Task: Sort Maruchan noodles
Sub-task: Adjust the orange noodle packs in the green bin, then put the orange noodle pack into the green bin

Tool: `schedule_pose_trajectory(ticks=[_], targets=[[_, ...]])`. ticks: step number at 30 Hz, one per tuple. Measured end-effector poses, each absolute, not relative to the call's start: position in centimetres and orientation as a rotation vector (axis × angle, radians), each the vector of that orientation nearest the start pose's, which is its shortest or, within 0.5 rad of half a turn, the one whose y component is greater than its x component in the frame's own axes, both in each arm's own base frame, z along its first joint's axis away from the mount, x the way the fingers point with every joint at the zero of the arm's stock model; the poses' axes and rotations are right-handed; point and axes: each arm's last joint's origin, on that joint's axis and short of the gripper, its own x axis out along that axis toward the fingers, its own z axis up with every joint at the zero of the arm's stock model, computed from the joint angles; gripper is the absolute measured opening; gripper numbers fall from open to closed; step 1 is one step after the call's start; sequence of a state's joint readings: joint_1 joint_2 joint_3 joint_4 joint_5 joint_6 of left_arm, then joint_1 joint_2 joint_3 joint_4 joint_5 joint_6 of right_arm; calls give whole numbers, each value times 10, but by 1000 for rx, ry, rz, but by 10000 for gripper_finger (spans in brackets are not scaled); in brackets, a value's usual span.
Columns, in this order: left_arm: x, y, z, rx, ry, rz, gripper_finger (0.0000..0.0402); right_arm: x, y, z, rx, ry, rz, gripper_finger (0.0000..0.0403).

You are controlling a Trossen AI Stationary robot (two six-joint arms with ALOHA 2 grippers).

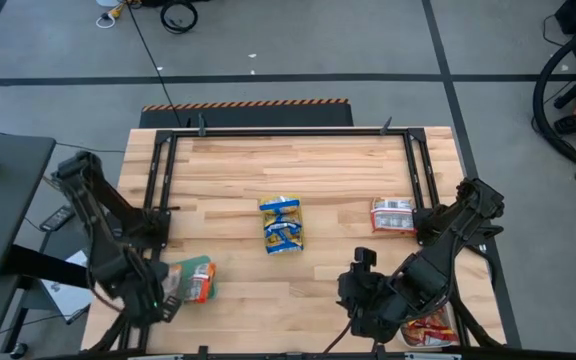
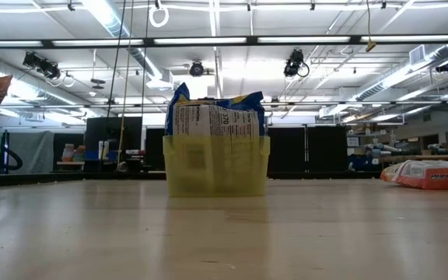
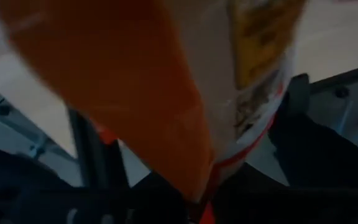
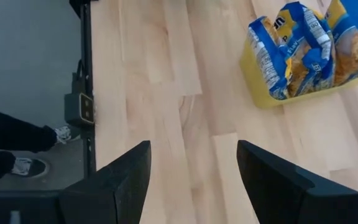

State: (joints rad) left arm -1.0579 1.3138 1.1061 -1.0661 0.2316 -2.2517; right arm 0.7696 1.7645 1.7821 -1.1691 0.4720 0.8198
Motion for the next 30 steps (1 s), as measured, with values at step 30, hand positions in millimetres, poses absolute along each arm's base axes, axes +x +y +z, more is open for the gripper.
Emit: schedule_pose_trajectory(ticks=[30], targets=[[110, -135, 275, -1209, 1907, 106, 185, 275, 121, 295, 40, 1488, -347, 242]])
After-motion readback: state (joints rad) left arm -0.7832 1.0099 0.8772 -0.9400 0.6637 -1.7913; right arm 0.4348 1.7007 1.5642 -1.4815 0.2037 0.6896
